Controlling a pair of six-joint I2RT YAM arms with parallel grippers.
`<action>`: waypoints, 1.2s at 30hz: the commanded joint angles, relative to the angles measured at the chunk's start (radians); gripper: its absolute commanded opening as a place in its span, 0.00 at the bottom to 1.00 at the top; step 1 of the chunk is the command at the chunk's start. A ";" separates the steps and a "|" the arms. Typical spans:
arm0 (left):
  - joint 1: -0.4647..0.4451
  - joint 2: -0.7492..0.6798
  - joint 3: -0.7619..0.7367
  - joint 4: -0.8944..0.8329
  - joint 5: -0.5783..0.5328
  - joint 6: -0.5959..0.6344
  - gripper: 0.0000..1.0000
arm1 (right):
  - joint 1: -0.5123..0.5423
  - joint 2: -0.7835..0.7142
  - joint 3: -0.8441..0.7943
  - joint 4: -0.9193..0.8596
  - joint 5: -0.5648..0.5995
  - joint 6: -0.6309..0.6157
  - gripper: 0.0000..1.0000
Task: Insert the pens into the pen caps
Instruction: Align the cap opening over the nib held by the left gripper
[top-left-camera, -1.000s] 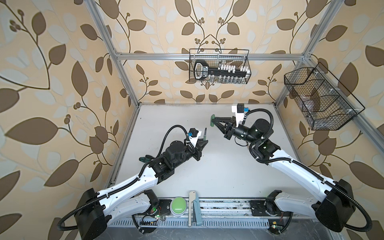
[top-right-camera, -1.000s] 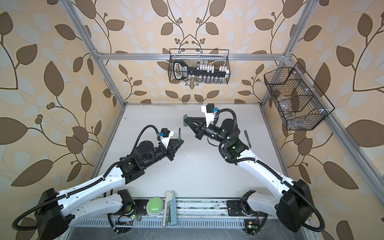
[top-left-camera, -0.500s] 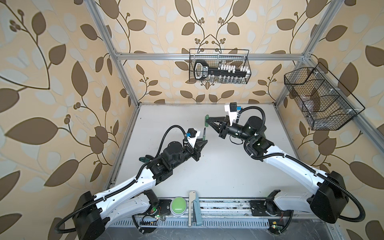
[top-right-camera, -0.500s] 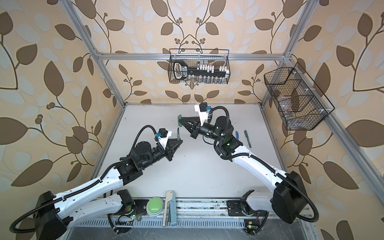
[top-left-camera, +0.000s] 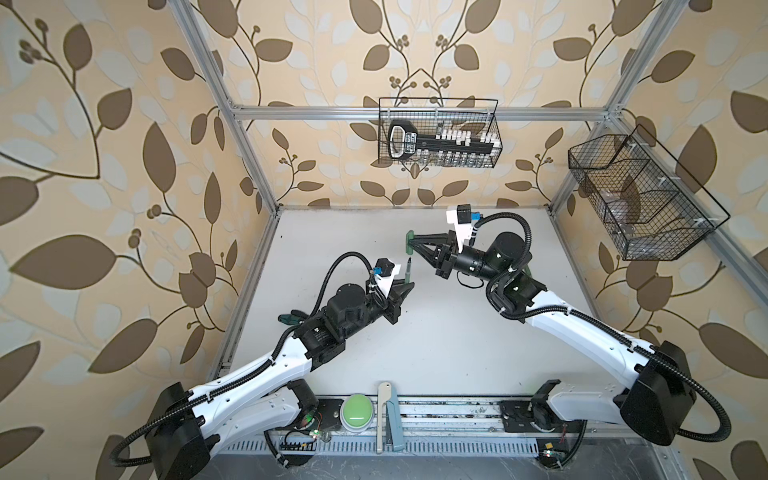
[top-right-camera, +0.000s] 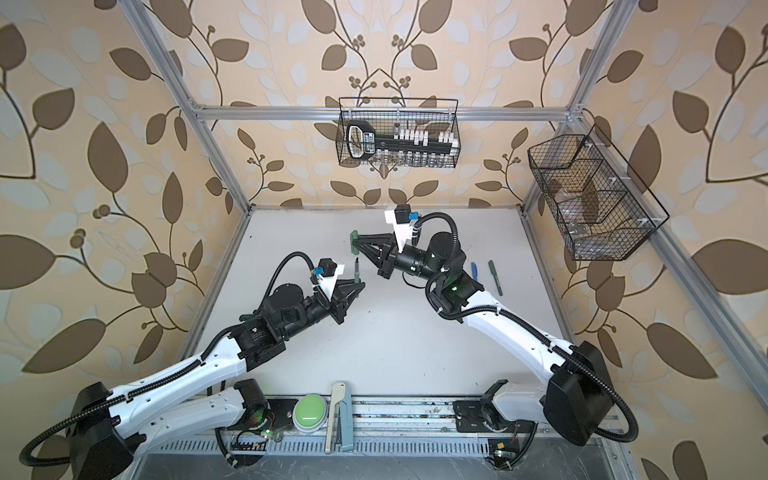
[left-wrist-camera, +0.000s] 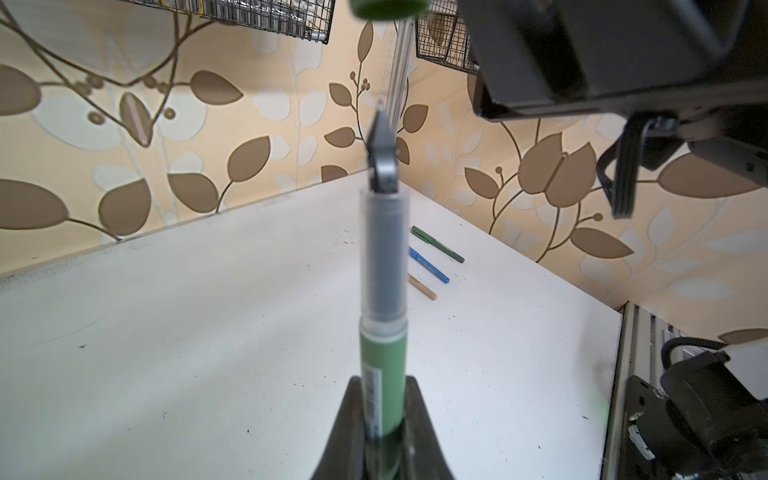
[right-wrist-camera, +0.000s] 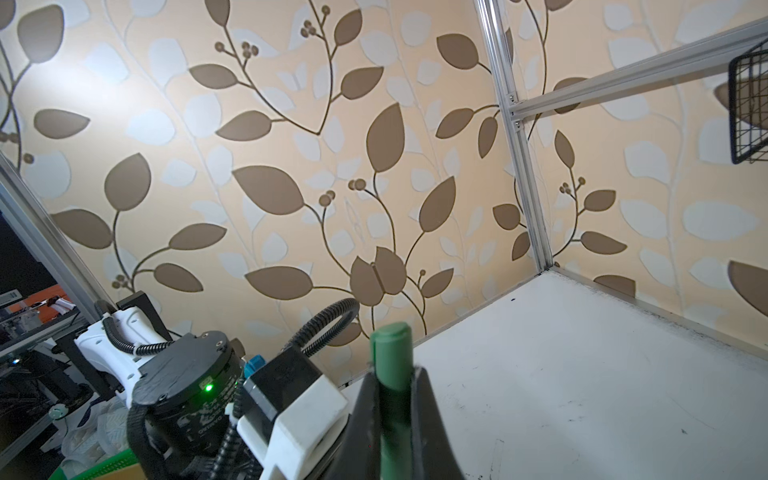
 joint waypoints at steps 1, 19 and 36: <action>-0.006 -0.023 0.002 0.026 -0.025 0.025 0.00 | 0.007 0.009 0.024 -0.007 -0.015 -0.015 0.03; -0.006 -0.036 0.012 0.006 -0.032 0.038 0.00 | 0.023 -0.004 -0.008 -0.042 0.027 -0.038 0.03; -0.006 -0.050 0.012 0.003 -0.038 0.039 0.00 | 0.026 0.003 -0.024 -0.052 0.045 -0.048 0.03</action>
